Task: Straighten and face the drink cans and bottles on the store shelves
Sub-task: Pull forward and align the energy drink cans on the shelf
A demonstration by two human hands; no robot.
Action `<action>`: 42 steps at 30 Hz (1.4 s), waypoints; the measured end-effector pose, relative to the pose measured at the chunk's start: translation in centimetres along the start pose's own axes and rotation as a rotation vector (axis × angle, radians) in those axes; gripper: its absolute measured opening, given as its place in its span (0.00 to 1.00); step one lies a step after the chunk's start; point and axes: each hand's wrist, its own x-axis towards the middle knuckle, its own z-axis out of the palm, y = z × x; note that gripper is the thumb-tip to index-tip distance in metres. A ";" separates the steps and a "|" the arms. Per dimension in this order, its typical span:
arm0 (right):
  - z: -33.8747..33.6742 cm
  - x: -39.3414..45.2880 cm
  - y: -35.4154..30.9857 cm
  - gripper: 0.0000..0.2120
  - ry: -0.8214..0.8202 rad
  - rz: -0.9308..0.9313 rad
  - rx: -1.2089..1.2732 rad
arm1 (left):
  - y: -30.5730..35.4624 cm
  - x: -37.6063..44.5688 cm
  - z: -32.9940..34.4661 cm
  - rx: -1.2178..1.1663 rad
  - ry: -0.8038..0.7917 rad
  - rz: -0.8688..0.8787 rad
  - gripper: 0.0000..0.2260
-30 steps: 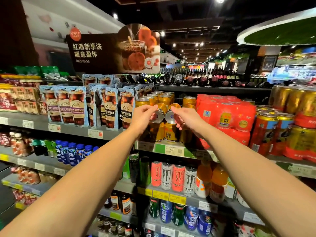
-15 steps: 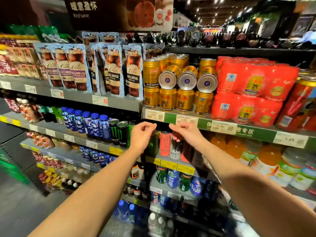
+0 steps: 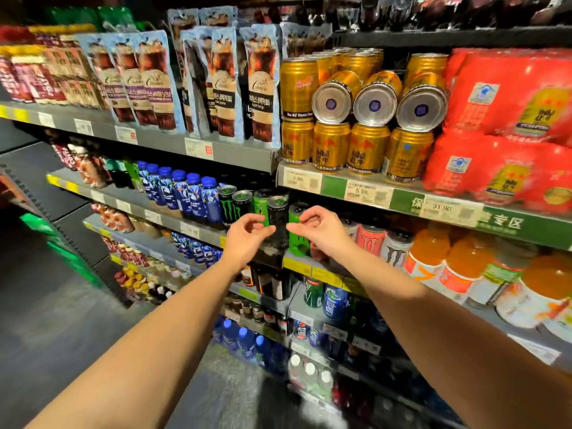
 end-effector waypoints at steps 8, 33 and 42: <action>1.7 1.4 -0.5 0.21 -0.041 -0.069 -0.093 | 0.4 1.3 -1.8 0.042 -0.012 -0.041 0.16; 8.8 5.3 -1.9 0.25 0.456 0.086 -0.589 | -3.9 10.3 -5.2 0.103 -0.262 0.357 0.12; 9.4 6.5 -2.4 0.34 0.388 0.243 -0.894 | -2.3 14.4 -5.1 0.430 -0.253 0.496 0.26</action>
